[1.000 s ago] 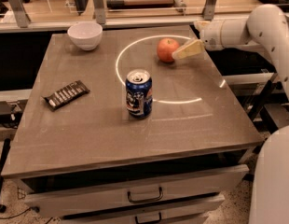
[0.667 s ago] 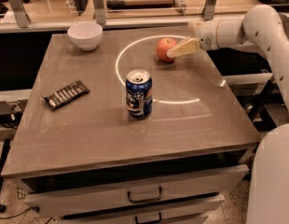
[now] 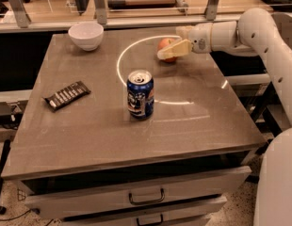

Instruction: Pick apple

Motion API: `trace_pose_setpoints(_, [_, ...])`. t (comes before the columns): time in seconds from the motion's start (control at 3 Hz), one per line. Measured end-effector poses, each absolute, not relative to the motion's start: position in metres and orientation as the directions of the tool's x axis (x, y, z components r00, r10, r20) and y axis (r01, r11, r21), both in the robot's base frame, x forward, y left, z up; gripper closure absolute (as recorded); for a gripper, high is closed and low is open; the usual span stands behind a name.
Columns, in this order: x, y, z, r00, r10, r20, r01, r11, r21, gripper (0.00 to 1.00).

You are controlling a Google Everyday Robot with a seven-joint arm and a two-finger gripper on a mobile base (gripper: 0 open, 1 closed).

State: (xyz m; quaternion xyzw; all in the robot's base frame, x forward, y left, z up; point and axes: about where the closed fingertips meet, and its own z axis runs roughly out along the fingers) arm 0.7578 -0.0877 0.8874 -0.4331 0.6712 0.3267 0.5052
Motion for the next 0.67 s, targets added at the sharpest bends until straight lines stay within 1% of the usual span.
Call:
trace_pose_setpoints(0.33, [0.749, -0.077, 0.877, -0.135, -0.251, -0.959, -0.917, 0.399, 0.025, 0.16])
trace_pose_setpoints(0.67, [0.745, -0.075, 0.867, -0.139, -0.254, -0.957, -0.913, 0.407, 0.024, 0.4])
